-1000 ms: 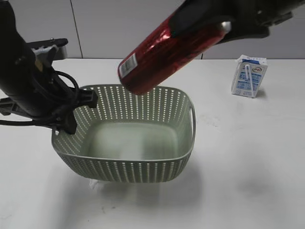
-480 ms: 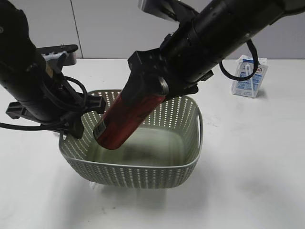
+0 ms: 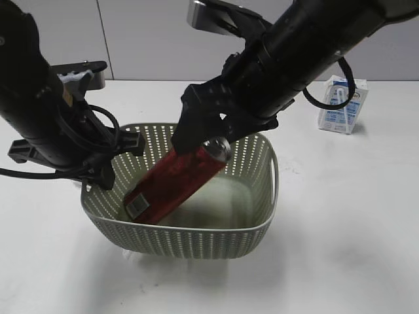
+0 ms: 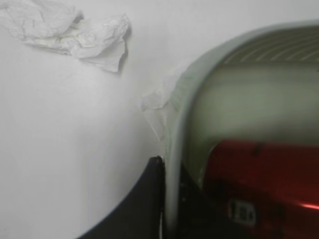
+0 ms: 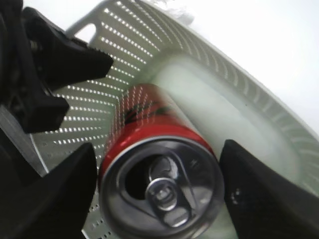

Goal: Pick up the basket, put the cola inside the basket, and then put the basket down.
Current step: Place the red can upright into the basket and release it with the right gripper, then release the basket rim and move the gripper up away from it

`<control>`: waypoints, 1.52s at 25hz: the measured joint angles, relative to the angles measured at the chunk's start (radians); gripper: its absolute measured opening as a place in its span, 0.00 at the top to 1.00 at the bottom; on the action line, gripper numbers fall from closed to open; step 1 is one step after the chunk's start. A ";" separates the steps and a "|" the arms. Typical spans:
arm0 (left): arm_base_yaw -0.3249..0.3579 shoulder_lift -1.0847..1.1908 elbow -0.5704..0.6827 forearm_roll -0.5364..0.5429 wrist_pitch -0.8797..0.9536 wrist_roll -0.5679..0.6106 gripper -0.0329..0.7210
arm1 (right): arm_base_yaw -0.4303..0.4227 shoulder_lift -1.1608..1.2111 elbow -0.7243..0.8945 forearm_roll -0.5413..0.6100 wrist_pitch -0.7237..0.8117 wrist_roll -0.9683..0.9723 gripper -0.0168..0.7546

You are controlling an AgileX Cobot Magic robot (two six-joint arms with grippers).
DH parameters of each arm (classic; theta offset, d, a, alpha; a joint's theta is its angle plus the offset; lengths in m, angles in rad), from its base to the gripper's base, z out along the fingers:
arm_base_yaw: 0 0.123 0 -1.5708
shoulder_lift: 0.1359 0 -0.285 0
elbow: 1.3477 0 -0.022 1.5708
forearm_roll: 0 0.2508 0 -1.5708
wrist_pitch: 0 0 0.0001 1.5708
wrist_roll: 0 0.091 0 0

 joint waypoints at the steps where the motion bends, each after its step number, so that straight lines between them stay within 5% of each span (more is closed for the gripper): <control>1: 0.000 0.000 0.000 0.000 0.000 0.000 0.96 | 0.000 0.000 -0.008 -0.016 0.015 0.000 0.21; 11: 0.000 0.001 0.000 0.000 0.005 0.000 0.96 | -0.046 0.001 -0.237 -0.342 0.167 0.109 0.17; 26: 0.000 0.001 -0.001 0.000 0.011 0.000 0.96 | -0.620 0.001 -0.245 -0.429 0.343 0.122 0.19; 38: 0.059 0.160 -0.247 0.014 0.047 -0.009 0.96 | -0.646 -0.294 0.078 -0.410 0.343 0.125 0.21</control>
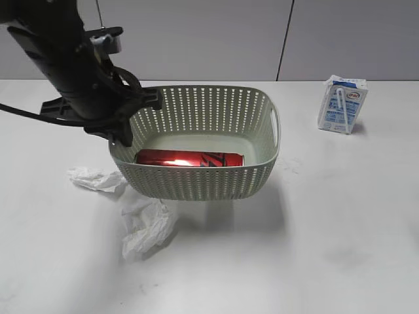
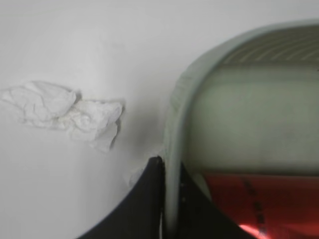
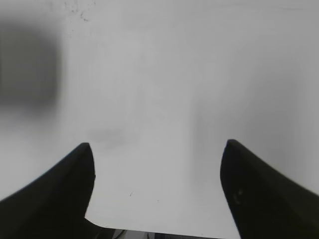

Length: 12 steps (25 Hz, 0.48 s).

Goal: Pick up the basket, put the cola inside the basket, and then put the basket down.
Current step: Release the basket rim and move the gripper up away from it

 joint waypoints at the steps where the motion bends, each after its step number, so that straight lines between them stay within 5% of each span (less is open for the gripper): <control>1: 0.001 0.023 -0.018 0.000 -0.002 0.000 0.96 | 0.000 -0.040 0.040 -0.001 -0.014 0.000 0.21; 12: 0.001 0.268 -0.190 0.000 -0.026 0.000 0.96 | 0.000 -0.521 0.390 -0.001 -0.119 0.000 0.21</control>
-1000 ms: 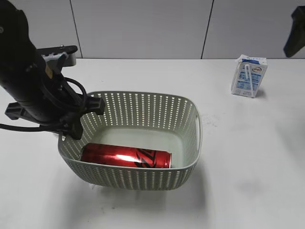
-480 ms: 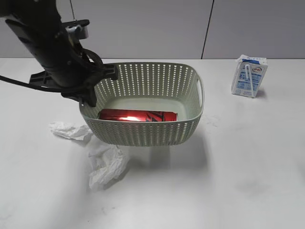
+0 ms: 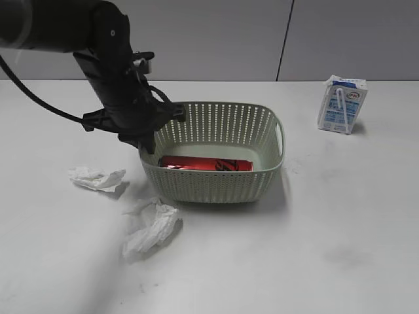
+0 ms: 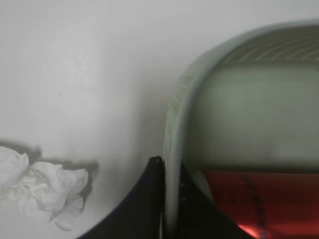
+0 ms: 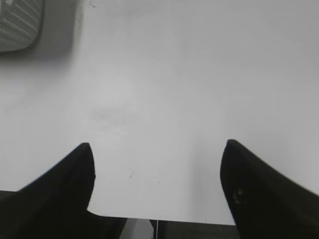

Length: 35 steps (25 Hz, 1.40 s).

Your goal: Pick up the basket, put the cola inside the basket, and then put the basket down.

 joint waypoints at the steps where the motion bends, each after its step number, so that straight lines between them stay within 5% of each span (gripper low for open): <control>1: 0.000 0.010 0.000 0.000 0.000 0.000 0.96 | 0.000 -0.042 0.027 0.000 -0.013 0.000 0.21; 12: 0.000 0.039 0.000 -0.003 -0.041 -0.020 0.90 | 0.000 -0.436 0.265 0.001 -0.065 -0.042 0.21; 15: 0.000 0.039 -0.001 -0.003 -0.041 -0.023 0.68 | 0.000 -0.523 0.291 0.001 -0.074 -0.044 0.21; 20: 0.000 0.035 -0.002 -0.002 0.002 -0.024 0.18 | 0.000 -0.655 0.388 0.001 -0.079 -0.048 0.21; 22: 0.005 0.021 -0.002 0.004 0.022 -0.006 0.11 | 0.000 -0.701 0.398 0.001 -0.085 -0.050 0.21; 27: 0.053 -0.078 -0.002 0.058 0.045 0.032 0.08 | 0.000 -0.802 0.401 0.001 -0.094 -0.055 0.21; 35: 0.276 -0.225 -0.008 0.076 0.179 0.286 0.08 | 0.000 -0.834 0.401 0.001 -0.097 -0.057 0.21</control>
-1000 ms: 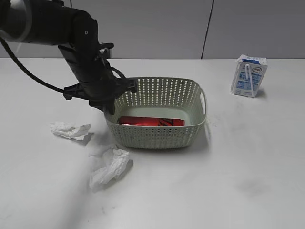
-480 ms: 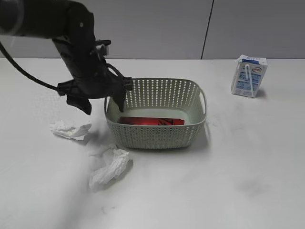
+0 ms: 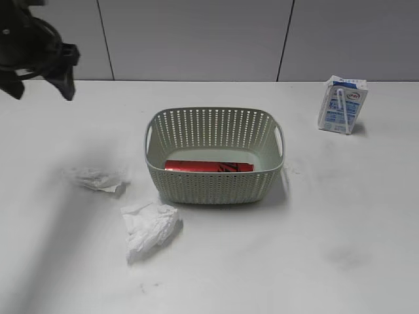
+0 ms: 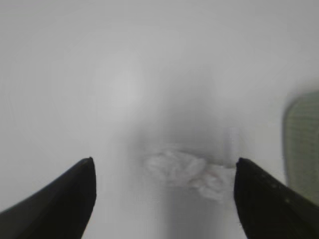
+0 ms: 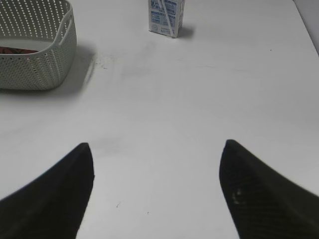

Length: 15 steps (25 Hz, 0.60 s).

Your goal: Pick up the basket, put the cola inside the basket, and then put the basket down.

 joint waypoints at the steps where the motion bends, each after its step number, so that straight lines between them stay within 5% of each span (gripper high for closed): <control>1: 0.032 -0.010 0.000 0.001 0.035 0.050 0.08 | 0.000 0.000 0.000 0.000 0.000 0.000 0.21; 9: 0.266 -0.049 0.031 0.001 0.206 0.184 0.11 | 0.000 0.000 0.000 0.000 -0.001 0.000 0.21; 15: 0.298 -0.249 0.219 -0.009 0.211 0.187 0.15 | 0.000 0.000 0.000 0.002 -0.002 -0.003 0.21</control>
